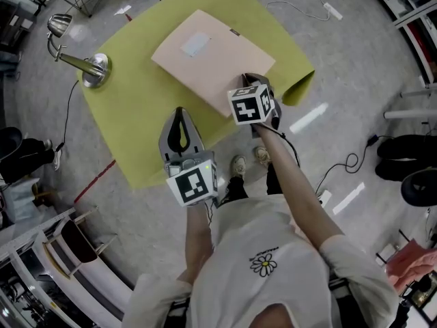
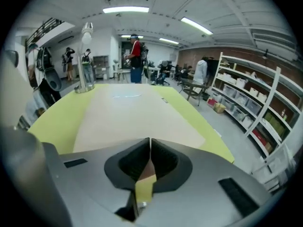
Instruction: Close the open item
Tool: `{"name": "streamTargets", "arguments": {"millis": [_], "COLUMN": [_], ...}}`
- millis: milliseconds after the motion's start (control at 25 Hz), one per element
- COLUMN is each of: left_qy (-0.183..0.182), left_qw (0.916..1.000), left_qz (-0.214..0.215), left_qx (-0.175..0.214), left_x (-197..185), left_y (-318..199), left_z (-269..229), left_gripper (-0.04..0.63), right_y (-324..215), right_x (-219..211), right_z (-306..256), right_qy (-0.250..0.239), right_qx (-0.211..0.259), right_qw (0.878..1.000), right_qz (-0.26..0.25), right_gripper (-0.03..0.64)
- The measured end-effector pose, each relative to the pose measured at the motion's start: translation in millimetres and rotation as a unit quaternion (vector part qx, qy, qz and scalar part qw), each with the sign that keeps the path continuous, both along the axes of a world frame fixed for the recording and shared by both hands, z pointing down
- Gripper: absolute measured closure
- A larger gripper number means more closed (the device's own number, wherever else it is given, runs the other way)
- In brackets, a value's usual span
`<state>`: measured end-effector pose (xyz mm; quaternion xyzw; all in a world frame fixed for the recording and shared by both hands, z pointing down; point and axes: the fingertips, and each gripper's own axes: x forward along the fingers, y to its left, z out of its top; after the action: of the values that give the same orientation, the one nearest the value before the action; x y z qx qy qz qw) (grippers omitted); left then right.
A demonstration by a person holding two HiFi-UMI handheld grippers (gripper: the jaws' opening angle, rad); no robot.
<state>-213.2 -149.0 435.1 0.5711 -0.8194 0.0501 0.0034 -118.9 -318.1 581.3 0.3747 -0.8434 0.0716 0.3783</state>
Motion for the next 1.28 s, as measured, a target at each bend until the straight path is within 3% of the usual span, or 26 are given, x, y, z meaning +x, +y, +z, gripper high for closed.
{"name": "streamTargets", "arguments": {"millis": [280, 560, 720, 840, 1000, 1160, 1280], "left_qy": [-0.001, 0.002, -0.001, -0.008, -0.004, 0.002, 0.007], "left_qw": [1.0, 0.9997, 0.9996, 0.9993, 0.9988, 0.9985, 0.9982], "left_qz": [-0.007, -0.023, -0.028, -0.035, -0.049, -0.055, -0.059], "left_qx": [0.001, -0.001, 0.004, 0.005, 0.01, 0.006, 0.007], "left_x": [-0.4, -4.9, -5.4, -10.0, -12.3, -11.3, -9.6], "left_y": [2.7, 13.4, 15.2, 12.6, 12.2, 13.1, 12.8], "left_z": [0.1, 2.2, 2.2, -1.4, -5.7, -1.1, -2.1], "left_gripper": [0.581, 0.581, 0.581, 0.581, 0.581, 0.581, 0.581], "right_y": [0.8, 0.0, -1.5, 3.0, -18.0, -19.9, -32.3], "right_x": [-5.1, -11.9, -4.7, -10.3, -9.2, -42.0, -58.8], "right_z": [1.8, 7.9, 6.4, 1.2, -23.2, -46.8, -76.8], "right_qy": [0.039, 0.145, 0.139, 0.083, 0.063, 0.023, -0.006], "right_qx": [-0.042, -0.104, -0.127, -0.158, -0.097, -0.063, 0.0], "right_qw": [0.996, 0.973, 0.971, 0.969, 0.98, 0.978, 0.978], "right_qz": [-0.067, -0.144, -0.151, -0.173, -0.165, -0.198, -0.207], "right_gripper": [0.604, 0.604, 0.604, 0.604, 0.604, 0.604, 0.604]}}
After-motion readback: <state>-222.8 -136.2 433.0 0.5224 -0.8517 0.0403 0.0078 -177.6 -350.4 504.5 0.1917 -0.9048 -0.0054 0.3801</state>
